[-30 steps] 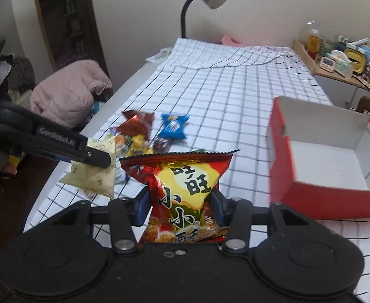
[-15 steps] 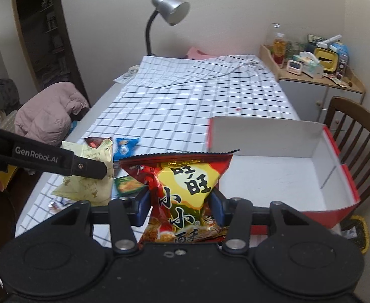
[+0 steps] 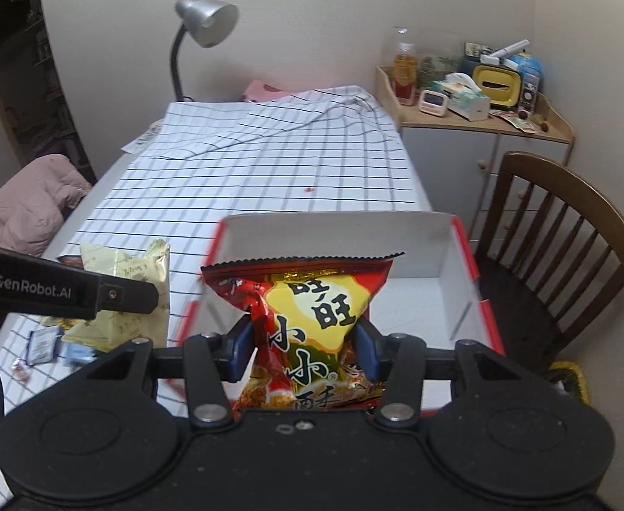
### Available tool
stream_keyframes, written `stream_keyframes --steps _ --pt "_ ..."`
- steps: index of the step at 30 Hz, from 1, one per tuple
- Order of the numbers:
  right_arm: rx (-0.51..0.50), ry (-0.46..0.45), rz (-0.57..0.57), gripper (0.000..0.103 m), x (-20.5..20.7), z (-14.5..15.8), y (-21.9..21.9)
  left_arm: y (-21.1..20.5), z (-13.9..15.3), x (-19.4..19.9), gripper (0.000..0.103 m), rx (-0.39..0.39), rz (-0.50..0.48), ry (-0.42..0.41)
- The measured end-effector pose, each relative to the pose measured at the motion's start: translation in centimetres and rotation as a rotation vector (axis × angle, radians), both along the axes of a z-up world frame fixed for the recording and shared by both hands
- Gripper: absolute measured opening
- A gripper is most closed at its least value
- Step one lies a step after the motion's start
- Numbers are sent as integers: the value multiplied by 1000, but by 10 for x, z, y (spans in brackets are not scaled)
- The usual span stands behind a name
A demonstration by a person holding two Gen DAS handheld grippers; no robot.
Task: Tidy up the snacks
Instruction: 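Carry both bags into the red shoebox and open both tools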
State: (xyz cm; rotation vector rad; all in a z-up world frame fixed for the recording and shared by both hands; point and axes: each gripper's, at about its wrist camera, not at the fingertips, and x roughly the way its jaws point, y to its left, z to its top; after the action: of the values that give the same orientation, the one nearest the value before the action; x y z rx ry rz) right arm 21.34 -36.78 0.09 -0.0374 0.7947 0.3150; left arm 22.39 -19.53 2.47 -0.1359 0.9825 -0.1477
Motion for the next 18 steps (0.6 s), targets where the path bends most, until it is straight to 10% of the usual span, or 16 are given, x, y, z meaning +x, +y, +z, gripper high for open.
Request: stream_keyframes --steps 18 --pt "-95 116 66 48 75 -68 -29 -59 -78 77 32 97 33 124"
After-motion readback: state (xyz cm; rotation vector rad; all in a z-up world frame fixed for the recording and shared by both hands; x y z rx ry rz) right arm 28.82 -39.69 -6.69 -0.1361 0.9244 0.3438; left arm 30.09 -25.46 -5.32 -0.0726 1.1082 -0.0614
